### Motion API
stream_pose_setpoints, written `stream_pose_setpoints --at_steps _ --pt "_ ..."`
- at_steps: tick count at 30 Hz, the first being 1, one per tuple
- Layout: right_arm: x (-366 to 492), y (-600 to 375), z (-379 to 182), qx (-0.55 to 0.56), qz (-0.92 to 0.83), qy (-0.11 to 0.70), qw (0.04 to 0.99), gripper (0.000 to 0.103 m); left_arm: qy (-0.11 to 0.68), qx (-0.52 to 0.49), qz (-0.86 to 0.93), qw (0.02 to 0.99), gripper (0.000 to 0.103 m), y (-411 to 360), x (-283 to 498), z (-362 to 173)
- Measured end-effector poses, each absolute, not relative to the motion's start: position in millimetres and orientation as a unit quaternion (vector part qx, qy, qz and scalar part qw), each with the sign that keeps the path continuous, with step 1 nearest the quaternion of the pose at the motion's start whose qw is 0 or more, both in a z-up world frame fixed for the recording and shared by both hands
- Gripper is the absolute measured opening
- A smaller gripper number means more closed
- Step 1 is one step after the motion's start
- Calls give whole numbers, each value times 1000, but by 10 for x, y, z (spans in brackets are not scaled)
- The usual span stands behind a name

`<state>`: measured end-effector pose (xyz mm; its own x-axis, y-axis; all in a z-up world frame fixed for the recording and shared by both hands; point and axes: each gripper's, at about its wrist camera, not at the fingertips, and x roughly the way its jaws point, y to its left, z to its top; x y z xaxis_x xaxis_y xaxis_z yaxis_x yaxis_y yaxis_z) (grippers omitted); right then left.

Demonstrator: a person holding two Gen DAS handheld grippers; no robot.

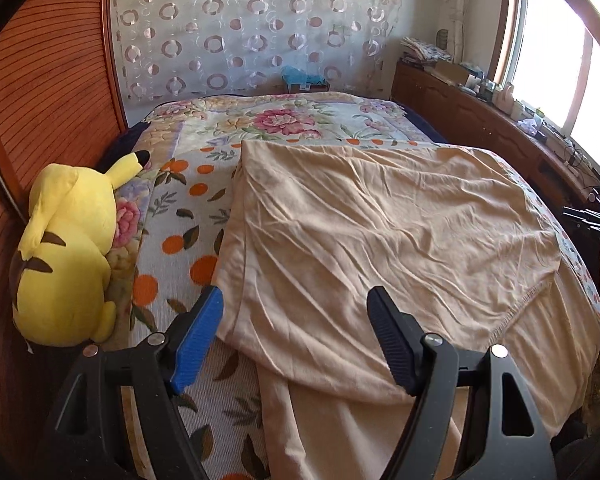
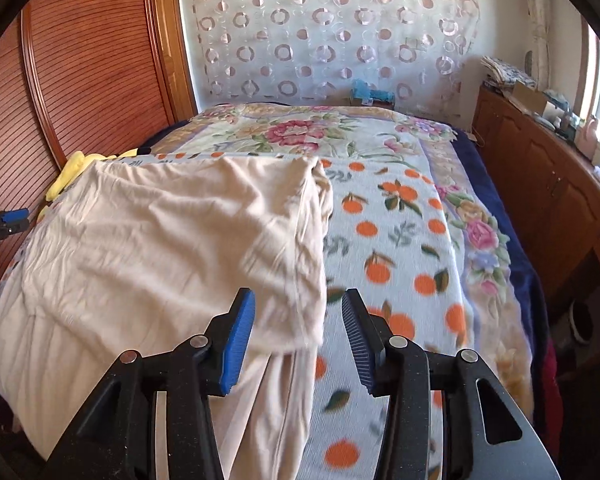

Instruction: Fold small clothes

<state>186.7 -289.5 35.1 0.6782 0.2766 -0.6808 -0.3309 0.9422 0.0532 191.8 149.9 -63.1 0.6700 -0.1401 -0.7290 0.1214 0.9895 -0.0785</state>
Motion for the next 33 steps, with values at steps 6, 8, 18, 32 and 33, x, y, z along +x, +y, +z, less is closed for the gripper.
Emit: stream_pose_setpoints --at_steps 6,8,18,32,33 --pt "1693 -2904 120 -20 169 388 906 47 423 -24 -55 904 74 1585 1819 -876" --pt "1681 -2883 58 -25 169 389 905 47 430 -26 -48 901 74 1630 1820 -930" --pt "1796 -2940 35 -26 163 396 903 47 429 -48 -39 901 68 1770 1966 -961" --pt "2093 -2719 81 -42 181 400 897 23 438 -35 -34 898 34 1716 2158 -933" --pt "2085 -2704 85 -46 183 400 897 20 438 -33 -33 898 34 1714 2162 -934"
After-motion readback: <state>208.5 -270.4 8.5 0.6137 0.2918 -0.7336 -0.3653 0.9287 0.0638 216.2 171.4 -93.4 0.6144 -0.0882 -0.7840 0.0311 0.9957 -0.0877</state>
